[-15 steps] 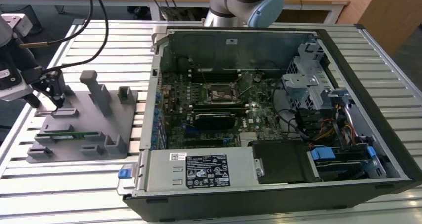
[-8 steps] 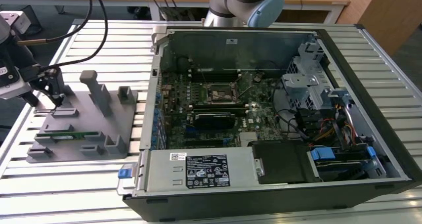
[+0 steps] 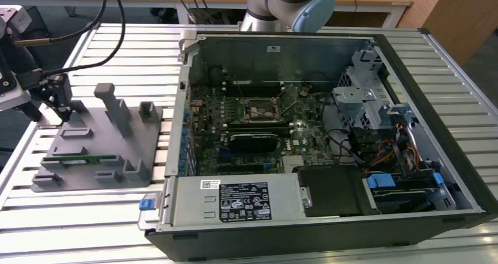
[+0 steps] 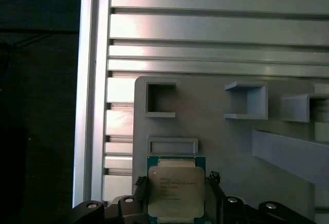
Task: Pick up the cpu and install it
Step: 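Pick up the cpu and move it towards the insertion slot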
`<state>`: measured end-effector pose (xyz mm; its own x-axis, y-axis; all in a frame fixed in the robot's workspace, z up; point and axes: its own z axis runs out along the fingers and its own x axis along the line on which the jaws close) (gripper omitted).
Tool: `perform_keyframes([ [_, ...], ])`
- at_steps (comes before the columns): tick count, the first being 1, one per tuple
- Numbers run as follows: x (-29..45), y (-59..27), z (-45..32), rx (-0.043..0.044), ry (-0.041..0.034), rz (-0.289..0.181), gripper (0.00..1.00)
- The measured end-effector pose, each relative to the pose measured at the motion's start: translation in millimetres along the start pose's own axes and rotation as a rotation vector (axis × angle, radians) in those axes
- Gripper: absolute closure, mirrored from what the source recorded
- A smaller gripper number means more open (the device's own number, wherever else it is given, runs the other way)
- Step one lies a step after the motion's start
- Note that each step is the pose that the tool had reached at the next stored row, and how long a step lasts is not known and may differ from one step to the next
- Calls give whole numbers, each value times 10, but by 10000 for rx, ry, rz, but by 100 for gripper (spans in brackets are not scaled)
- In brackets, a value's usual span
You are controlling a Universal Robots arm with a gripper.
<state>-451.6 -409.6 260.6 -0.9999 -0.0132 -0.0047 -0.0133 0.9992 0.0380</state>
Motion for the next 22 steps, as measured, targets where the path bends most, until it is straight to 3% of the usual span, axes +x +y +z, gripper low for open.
perform_keyframes([
  [10,-1,5,-127,0,0,0,47],
  [22,-1,8,-222,0,1,0,47],
])
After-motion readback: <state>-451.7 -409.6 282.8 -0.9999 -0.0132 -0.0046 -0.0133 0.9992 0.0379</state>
